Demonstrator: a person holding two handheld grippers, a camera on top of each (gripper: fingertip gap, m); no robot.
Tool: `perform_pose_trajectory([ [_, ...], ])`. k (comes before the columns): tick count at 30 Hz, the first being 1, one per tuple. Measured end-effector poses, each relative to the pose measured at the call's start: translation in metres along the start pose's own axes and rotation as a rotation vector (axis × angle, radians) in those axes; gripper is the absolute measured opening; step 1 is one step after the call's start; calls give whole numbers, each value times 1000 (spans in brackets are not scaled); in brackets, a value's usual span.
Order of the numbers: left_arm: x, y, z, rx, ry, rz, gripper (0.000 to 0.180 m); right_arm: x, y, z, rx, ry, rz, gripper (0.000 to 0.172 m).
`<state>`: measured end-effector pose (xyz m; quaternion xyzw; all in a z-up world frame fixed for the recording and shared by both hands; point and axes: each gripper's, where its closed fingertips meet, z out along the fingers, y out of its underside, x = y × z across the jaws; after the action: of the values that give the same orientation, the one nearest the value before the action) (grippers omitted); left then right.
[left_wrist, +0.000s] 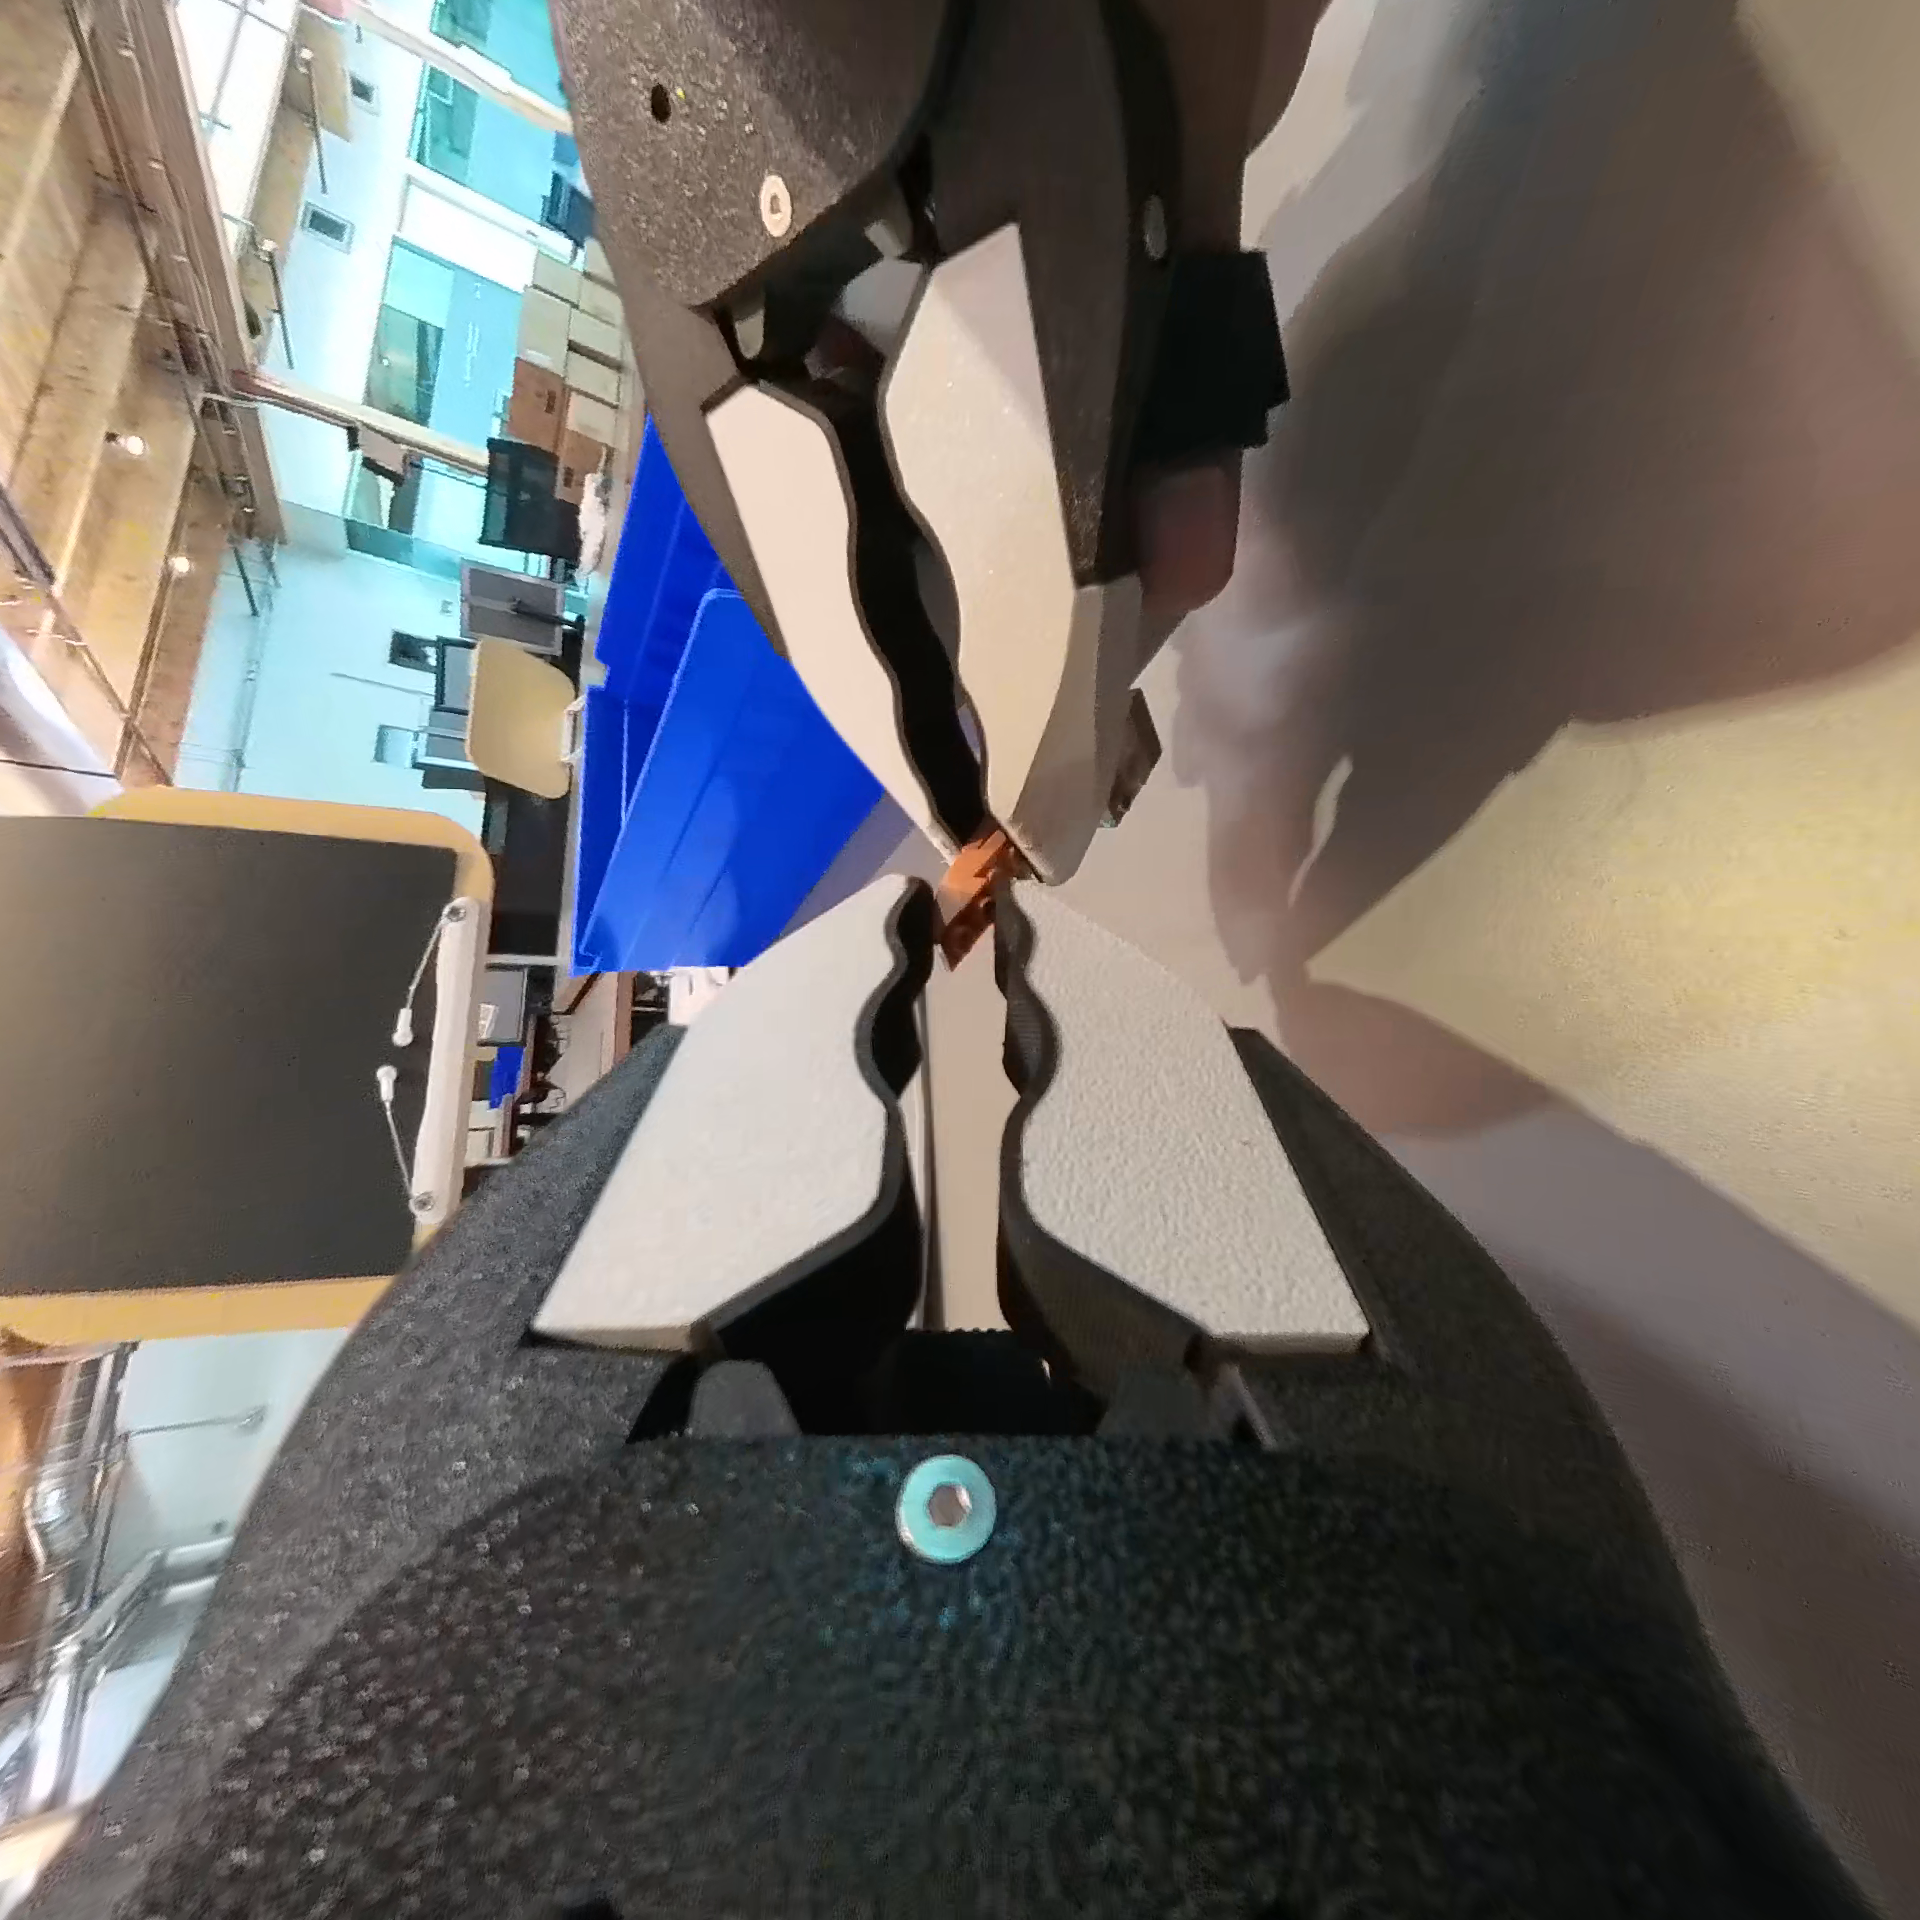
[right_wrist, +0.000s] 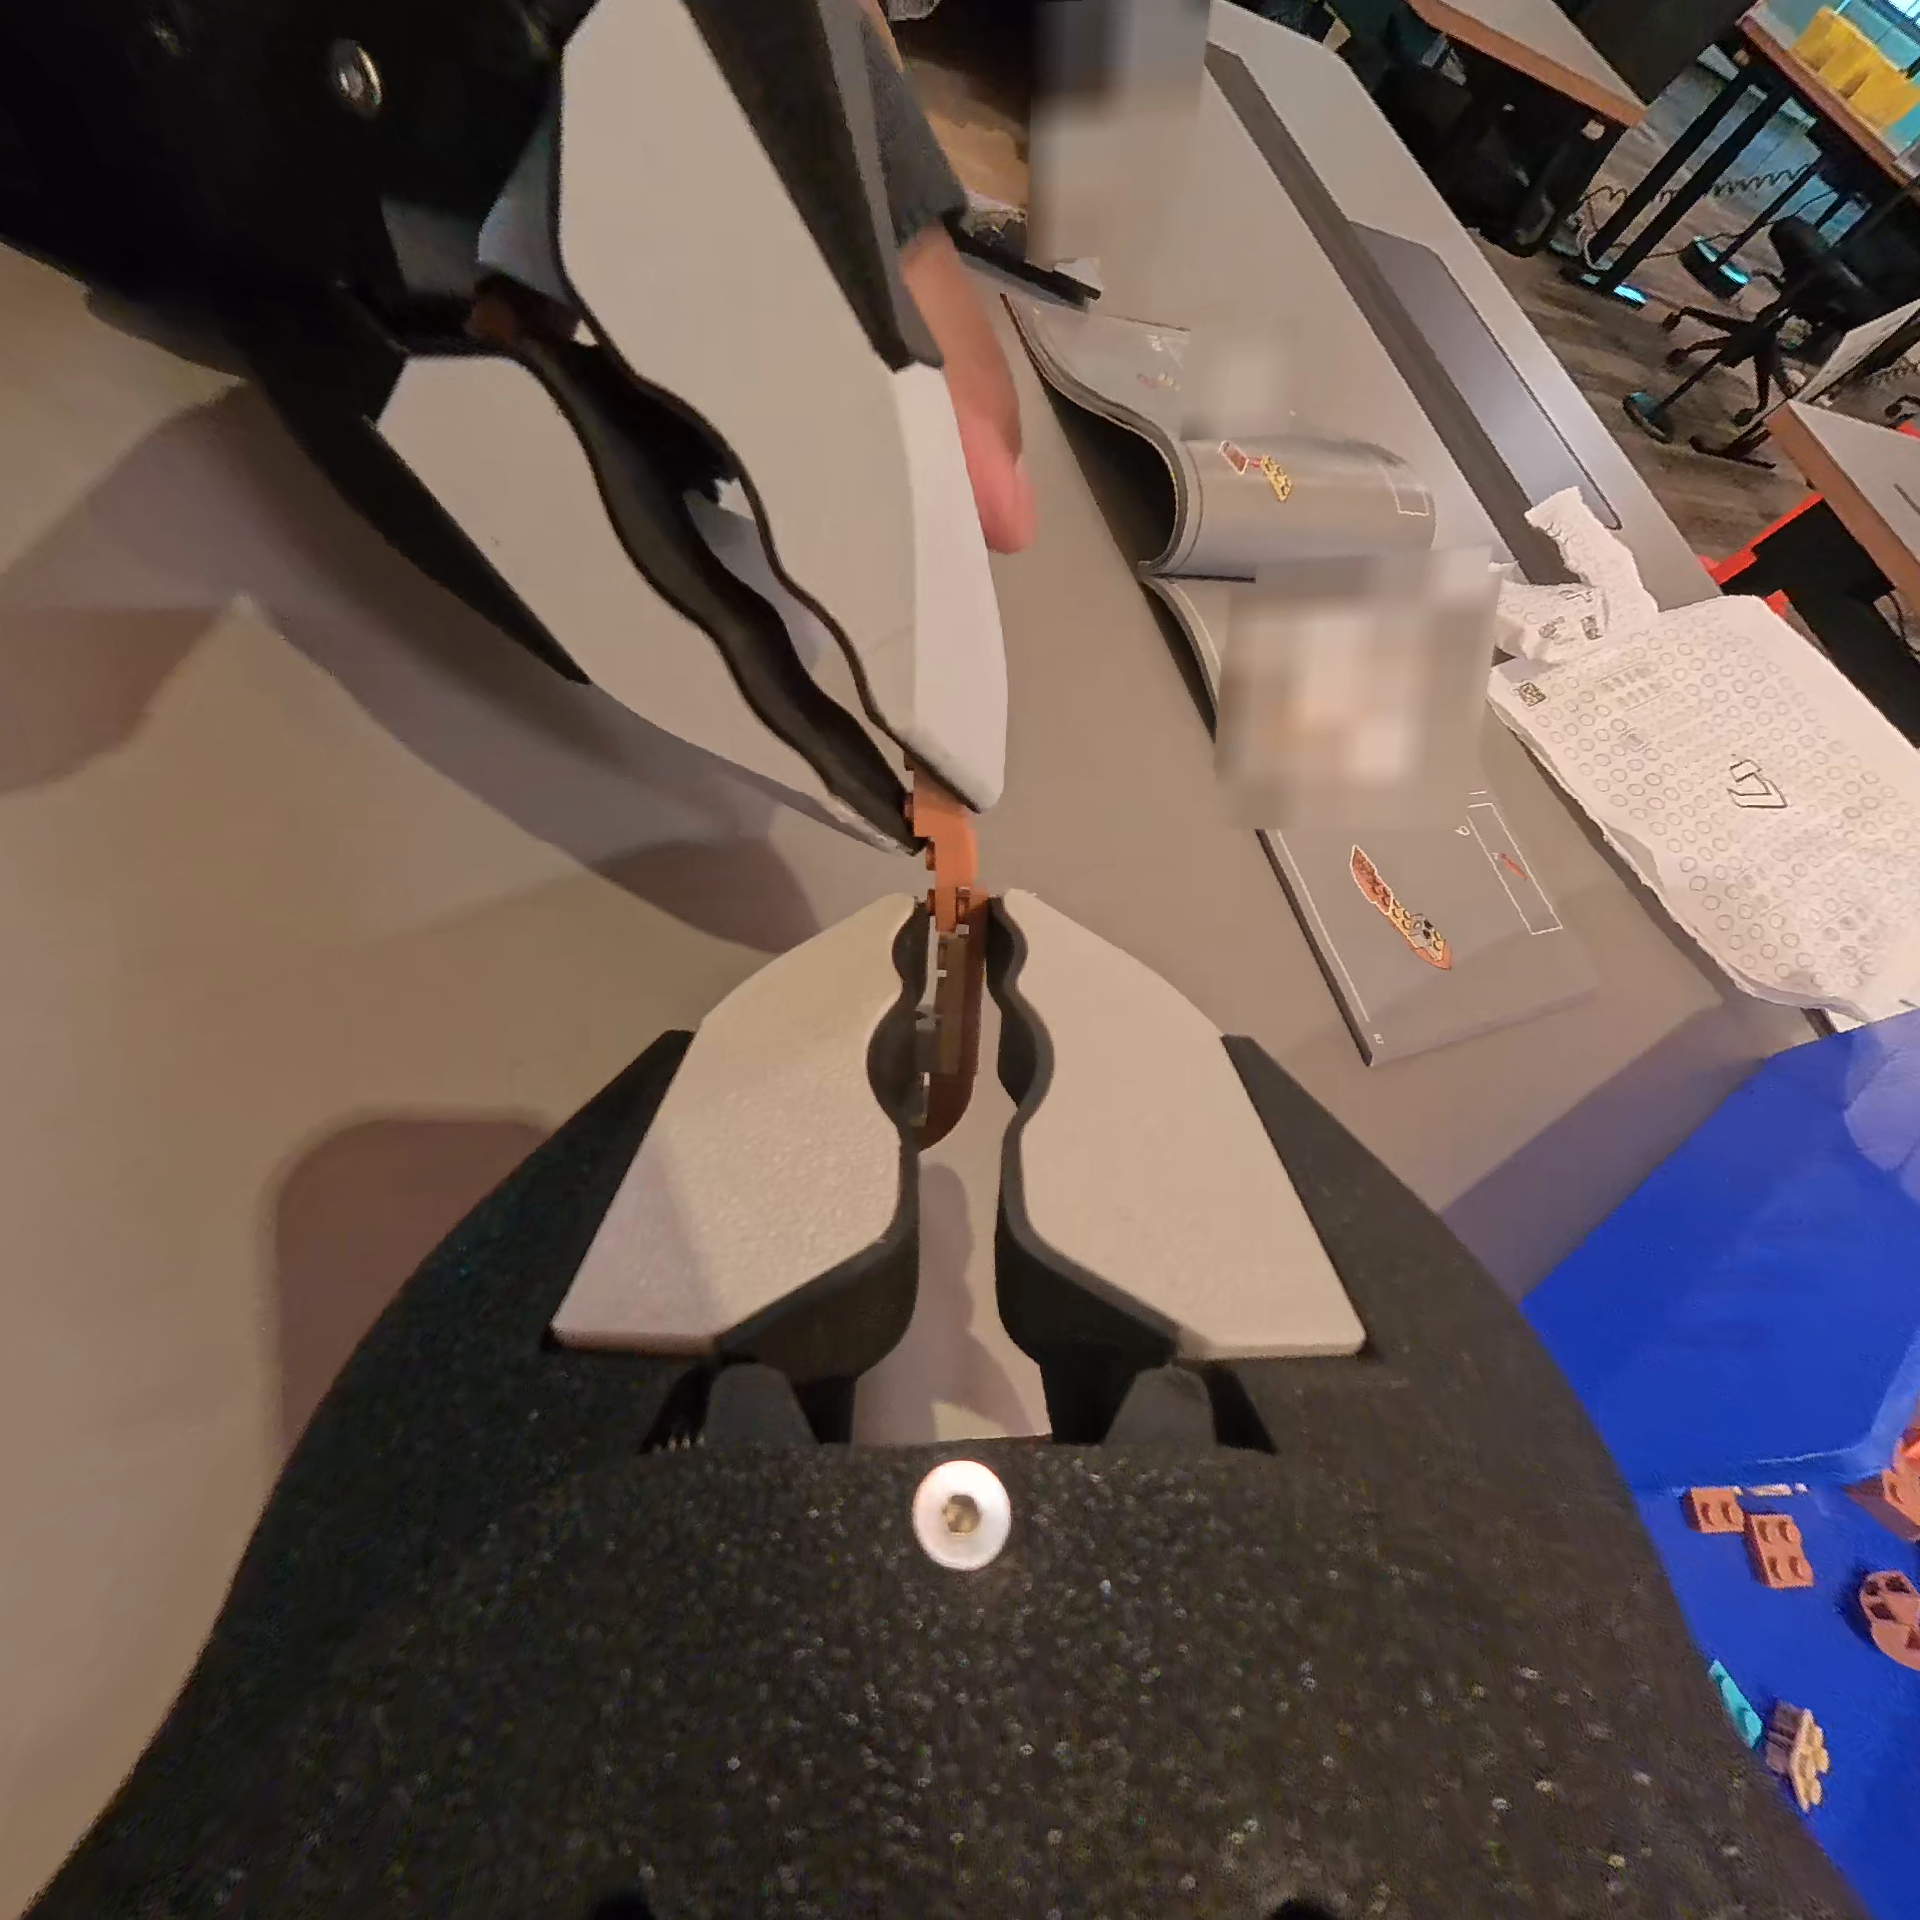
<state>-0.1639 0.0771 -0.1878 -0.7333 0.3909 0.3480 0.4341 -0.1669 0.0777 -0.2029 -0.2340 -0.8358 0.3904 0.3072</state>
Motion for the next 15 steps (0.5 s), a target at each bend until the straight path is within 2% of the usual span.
perform_pose_trajectory([
  [15,-1,1,3,-52,-7,-57,11,3,1,0,-21,42,-21,10],
])
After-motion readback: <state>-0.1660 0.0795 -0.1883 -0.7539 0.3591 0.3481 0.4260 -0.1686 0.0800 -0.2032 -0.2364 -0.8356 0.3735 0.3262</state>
